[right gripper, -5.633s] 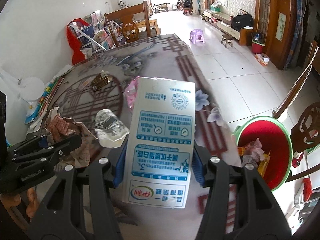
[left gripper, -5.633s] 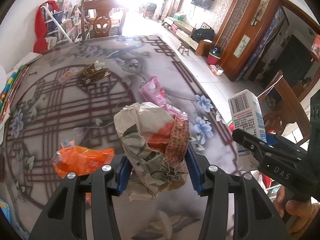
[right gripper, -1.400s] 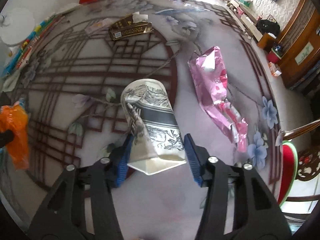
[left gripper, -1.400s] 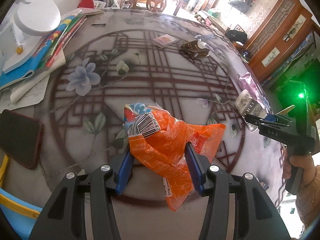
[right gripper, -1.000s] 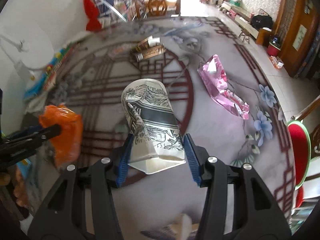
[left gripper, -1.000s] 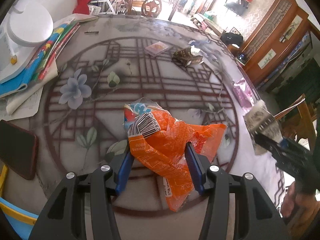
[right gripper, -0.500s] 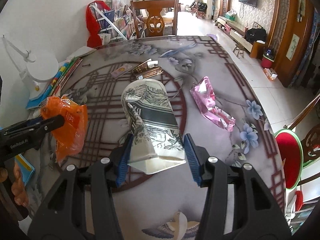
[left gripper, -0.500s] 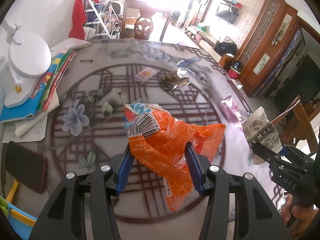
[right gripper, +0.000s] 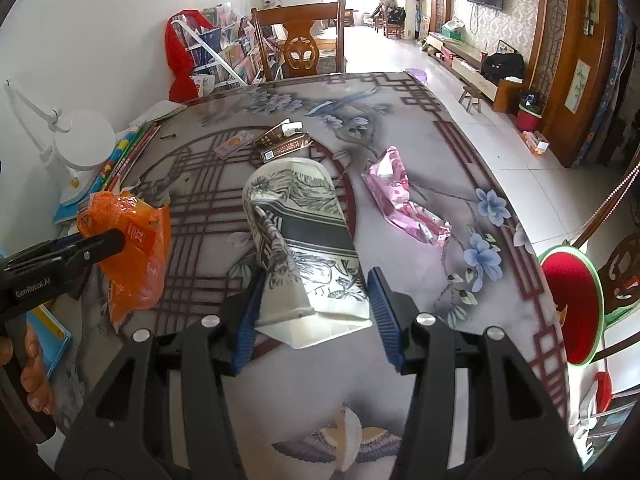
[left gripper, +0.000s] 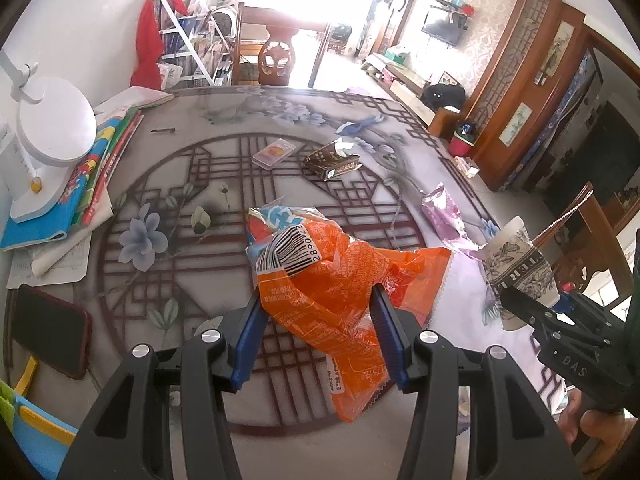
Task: Collect trash
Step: 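Grasp the white patterned paper cup with the right gripper while the left holds the bag, then carry the bag and cup over the red bin and open both grippers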
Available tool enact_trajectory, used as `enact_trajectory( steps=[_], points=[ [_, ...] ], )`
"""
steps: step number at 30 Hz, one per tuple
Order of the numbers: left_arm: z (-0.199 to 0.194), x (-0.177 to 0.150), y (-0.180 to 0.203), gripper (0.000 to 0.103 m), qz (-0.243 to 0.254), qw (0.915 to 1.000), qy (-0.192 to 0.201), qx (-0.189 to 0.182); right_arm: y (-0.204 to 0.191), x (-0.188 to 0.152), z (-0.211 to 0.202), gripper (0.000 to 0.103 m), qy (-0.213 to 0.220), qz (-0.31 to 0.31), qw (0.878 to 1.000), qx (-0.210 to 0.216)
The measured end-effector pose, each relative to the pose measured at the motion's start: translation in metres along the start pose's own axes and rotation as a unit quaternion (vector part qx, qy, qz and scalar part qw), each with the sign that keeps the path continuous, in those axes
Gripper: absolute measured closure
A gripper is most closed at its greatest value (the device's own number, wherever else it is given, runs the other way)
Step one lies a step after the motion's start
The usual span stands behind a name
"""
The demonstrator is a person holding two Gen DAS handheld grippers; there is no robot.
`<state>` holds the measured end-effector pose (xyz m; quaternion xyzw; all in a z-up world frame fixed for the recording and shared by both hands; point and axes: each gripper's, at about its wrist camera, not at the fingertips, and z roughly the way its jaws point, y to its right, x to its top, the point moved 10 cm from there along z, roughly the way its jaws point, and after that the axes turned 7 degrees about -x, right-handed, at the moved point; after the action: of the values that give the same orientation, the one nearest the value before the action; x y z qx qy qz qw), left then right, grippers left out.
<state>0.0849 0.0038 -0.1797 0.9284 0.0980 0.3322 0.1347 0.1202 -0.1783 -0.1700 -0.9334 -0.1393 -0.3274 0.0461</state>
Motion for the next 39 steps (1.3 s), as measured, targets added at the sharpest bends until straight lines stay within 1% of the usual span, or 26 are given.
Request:
enact_trajectory(
  steps=[6, 15, 22, 31, 39],
  points=[
    [0.000, -0.004, 0.007, 0.055, 0.002, 1.0000, -0.001, 0.000, 0.009, -0.006, -0.004, 0.053, 0.000, 0.003, 1.000, -0.002],
    [0.003, -0.011, 0.031, 0.055, 0.011, 0.9999, -0.006, 0.004, 0.031, -0.011, -0.006, 0.053, 0.000, 0.012, 1.000, 0.001],
    [0.009, -0.013, 0.050, 0.054, 0.009, 0.9999, -0.008, 0.009, 0.051, -0.013, -0.005, 0.053, -0.001, 0.011, 1.000, 0.006],
    [0.026, -0.016, 0.081, 0.054, -0.001, 0.9998, -0.014, 0.016, 0.088, -0.011, 0.001, 0.053, -0.006, 0.005, 1.000, 0.014],
    [0.042, -0.009, 0.123, 0.054, -0.001, 0.9999, -0.012, 0.011, 0.129, -0.004, 0.003, 0.053, -0.003, 0.007, 1.000, 0.014]
  ],
)
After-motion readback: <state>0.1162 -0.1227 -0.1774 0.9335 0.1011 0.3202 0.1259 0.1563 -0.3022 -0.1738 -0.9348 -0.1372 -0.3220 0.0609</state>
